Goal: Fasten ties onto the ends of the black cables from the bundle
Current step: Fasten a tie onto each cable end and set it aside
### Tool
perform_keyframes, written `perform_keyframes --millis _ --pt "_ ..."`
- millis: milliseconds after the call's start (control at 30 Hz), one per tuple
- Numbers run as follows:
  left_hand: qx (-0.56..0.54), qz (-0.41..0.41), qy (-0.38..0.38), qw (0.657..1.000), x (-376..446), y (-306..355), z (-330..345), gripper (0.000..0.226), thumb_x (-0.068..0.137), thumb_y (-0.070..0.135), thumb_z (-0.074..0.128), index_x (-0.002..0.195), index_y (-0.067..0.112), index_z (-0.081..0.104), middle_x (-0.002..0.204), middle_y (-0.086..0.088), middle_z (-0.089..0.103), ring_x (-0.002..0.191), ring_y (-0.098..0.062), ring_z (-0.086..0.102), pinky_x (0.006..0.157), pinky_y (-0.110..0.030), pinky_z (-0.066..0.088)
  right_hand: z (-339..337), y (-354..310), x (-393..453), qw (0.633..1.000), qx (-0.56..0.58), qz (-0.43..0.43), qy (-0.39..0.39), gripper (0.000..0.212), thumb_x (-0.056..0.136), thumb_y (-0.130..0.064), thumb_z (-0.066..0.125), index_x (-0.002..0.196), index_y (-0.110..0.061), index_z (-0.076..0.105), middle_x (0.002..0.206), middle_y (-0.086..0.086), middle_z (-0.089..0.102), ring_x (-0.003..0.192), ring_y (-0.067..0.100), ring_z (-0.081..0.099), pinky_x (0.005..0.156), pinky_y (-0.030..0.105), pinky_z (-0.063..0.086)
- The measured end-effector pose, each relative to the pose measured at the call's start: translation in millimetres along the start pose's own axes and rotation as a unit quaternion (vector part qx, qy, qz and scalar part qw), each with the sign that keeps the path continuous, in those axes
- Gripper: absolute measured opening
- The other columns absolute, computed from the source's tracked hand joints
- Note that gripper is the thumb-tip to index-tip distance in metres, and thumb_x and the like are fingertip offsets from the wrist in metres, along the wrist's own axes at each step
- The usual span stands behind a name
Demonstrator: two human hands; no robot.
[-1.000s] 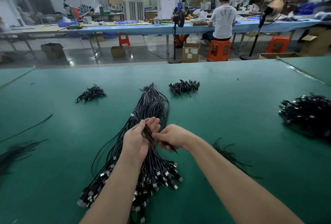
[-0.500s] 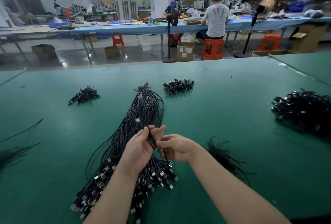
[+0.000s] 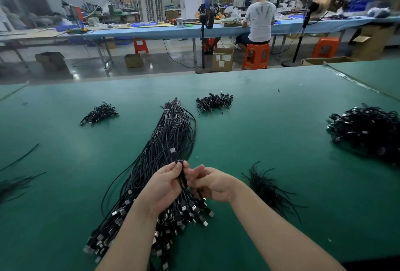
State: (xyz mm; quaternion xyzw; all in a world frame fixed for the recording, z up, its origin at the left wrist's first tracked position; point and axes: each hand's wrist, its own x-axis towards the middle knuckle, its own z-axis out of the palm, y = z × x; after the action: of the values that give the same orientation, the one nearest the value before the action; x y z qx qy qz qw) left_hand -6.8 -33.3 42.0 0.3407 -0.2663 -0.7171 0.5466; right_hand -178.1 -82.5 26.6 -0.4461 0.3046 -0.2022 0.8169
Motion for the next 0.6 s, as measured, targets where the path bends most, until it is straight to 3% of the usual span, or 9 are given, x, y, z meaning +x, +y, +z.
perform_keyframes --millis 200,333,467,600 --pt "-0.03 0.056 0.024 0.998 2 -11 6 0.029 0.095 0.013 0.052 0.111 -0.011 0.058 0.114 -0.038 0.065 0.119 -0.047 0.062 0.092 -0.044 0.057 1 -8 -4 0.999 -0.037 0.01 0.012 0.01 0.096 0.002 0.06 0.092 -0.008 0.062 0.077 0.004 0.057 0.064 0.014 0.055 0.06 0.026 0.049" --pt "0.079 0.054 0.058 0.994 5 -15 0 0.03 0.102 0.013 0.048 0.119 -0.01 0.057 0.117 -0.034 0.066 0.116 -0.043 0.065 0.099 -0.048 0.054 -2 -10 -6 0.997 -0.062 0.026 0.032 0.022 0.098 0.006 0.051 0.102 -0.012 0.064 0.077 0.0 0.06 0.061 0.011 0.05 0.06 0.025 0.042" --pt "0.141 0.058 0.112 0.982 7 -18 -1 0.024 0.103 0.012 0.049 0.109 -0.005 0.065 0.111 -0.028 0.071 0.106 -0.037 0.07 0.088 -0.041 0.058 -1 -9 -5 0.986 -0.157 0.012 0.058 0.032 0.1 0.002 0.05 0.12 -0.018 0.065 0.071 -0.007 0.052 0.056 0.006 0.039 0.054 0.021 0.03" --pt "0.177 0.075 0.146 0.97 8 -23 1 0.023 0.097 0.021 0.059 0.096 0.007 0.077 0.105 -0.014 0.076 0.11 -0.028 0.068 0.1 -0.041 0.048 0 -9 -4 0.974 -0.214 -0.01 0.068 0.032 0.104 -0.008 0.049 0.13 -0.024 0.056 0.067 -0.007 0.04 0.055 0.007 0.035 0.054 0.023 0.029"
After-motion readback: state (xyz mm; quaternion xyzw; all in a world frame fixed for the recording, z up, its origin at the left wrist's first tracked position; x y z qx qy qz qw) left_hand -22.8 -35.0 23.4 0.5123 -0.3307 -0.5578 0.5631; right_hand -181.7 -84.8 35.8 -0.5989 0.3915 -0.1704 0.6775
